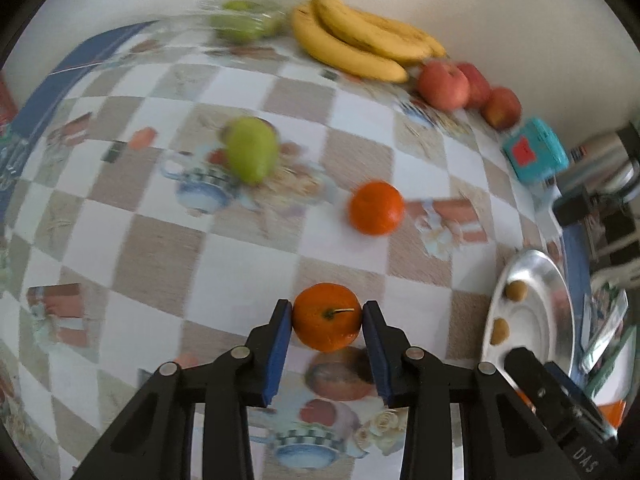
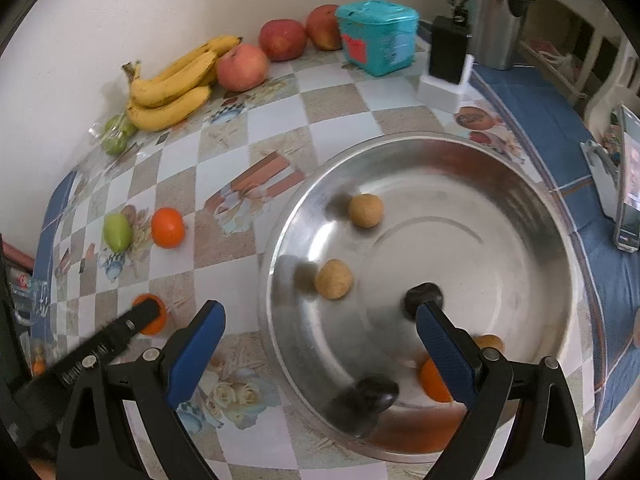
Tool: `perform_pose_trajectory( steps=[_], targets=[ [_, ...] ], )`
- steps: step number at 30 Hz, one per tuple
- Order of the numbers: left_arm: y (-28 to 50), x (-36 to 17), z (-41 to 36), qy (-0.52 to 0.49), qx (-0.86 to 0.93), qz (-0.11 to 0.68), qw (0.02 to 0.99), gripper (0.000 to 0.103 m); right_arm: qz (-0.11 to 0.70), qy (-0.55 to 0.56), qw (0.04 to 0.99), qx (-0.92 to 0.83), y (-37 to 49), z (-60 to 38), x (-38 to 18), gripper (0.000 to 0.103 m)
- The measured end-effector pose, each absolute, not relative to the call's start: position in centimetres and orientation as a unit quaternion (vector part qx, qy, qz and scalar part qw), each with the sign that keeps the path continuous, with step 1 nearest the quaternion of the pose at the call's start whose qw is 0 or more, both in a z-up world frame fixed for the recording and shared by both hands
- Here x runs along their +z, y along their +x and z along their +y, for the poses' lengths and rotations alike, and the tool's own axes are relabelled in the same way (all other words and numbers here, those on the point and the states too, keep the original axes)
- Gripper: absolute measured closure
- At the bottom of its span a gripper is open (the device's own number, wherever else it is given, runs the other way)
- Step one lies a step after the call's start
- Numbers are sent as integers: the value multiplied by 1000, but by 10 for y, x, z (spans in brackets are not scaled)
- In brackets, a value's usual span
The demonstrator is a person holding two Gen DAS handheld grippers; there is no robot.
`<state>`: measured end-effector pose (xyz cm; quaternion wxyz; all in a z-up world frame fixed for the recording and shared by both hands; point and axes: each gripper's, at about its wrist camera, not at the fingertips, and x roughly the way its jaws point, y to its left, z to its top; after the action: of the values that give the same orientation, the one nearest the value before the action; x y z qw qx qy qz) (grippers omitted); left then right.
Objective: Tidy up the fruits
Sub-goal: 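Lift the orange with the left gripper while the right gripper grasps a dark plum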
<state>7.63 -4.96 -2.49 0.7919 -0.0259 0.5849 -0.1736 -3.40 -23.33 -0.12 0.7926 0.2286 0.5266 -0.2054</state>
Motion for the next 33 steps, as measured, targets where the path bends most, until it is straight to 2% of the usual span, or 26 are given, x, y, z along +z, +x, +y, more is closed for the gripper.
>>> perform_pose_trajectory(
  steps=[6,11,13,15,19,21,28,33],
  targets=[
    [89,-13,-18,-51,-136,570,809,64,504,245,816,-139,-26,-213,5,7],
    [92,-7,-6,-63,-125,561,816,64,498,218,834,-99,-15,-187,9,7],
    [93,-7,-4,-68,-125,562,815,64,502,207,835,-85,-9,-180,6,14],
    [93,-8,-2,-71,-124,564,813,64,513,196,832,-74,-4,-171,1,27],
    [94,-12,-1,-74,-122,572,808,64,536,187,821,-62,3,-162,-15,29],
    [96,-15,0,-75,-120,575,806,64,546,182,816,-57,6,-160,-22,37],
    [100,-26,3,-79,-113,589,797,64,565,163,807,-52,17,-152,-38,39],
    [102,-28,7,-83,-109,591,795,64,583,141,799,-45,26,-143,-45,47]
  ],
)
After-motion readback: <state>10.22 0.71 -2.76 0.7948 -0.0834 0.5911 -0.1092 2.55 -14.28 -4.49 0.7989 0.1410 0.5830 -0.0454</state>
